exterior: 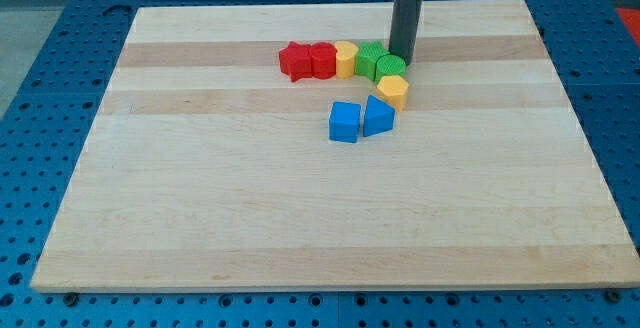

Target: Nudge the yellow hexagon left a bit

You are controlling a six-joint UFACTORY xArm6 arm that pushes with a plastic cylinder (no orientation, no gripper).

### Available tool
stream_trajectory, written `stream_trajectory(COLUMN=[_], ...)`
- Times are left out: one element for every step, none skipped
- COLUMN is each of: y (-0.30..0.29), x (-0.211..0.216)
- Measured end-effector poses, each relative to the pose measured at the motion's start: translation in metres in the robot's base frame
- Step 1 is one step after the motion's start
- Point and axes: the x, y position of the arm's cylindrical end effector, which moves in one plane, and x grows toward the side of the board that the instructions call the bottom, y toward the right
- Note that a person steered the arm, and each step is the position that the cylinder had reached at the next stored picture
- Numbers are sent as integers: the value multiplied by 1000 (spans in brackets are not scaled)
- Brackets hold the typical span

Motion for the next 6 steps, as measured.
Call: stream_trajectory(y=[18,35,35,28,17,0], x=[0,12,38,59,78,97])
